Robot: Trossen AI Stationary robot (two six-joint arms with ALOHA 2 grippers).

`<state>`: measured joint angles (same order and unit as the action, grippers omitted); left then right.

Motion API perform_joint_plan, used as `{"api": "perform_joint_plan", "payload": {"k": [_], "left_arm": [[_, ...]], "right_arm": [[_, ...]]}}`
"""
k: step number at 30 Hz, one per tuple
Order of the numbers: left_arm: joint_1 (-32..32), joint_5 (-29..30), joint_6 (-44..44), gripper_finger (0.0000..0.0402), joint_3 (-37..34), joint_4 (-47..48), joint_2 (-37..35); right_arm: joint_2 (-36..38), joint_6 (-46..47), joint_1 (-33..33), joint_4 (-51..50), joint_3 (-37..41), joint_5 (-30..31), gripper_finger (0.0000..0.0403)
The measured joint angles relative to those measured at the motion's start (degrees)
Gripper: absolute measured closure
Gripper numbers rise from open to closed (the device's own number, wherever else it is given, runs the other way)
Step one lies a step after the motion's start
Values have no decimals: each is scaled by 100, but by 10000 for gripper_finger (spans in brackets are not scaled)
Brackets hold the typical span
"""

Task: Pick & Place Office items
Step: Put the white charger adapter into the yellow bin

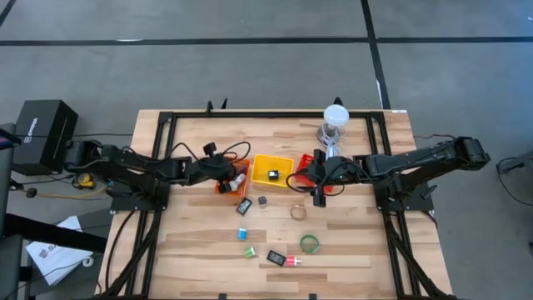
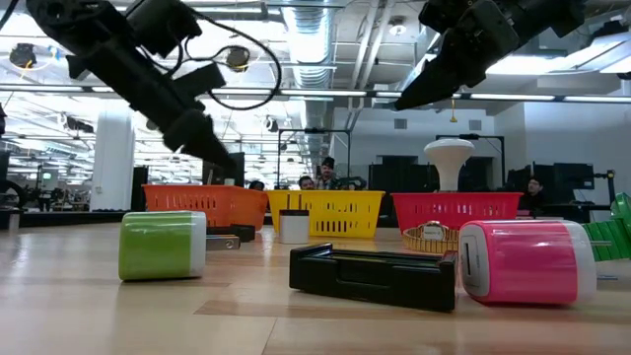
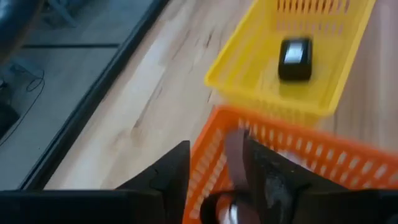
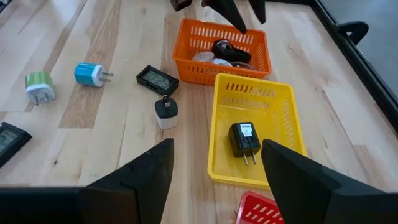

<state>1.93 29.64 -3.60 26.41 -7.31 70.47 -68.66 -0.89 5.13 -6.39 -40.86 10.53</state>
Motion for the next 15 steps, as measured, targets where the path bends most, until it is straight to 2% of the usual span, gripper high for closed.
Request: {"api": "perform_joint_plan", "payload": {"k": [3, 8, 10, 15], "left_arm": [[-119, -79, -30, 245, 1, -461, -52], [-436, -1403, 0, 238, 3, -1063, -56], [-642, -1744, 131, 238, 5, -1110, -55], [-1447, -1916, 302, 243, 3, -1171, 210]], "right_arm": [[0, 0, -2, 9, 0, 0, 168], [0, -2, -2, 11, 0, -1, 168], [0, -2, -2, 17, 0, 1, 168], [0, -13, -2, 22, 0, 1, 168]]}}
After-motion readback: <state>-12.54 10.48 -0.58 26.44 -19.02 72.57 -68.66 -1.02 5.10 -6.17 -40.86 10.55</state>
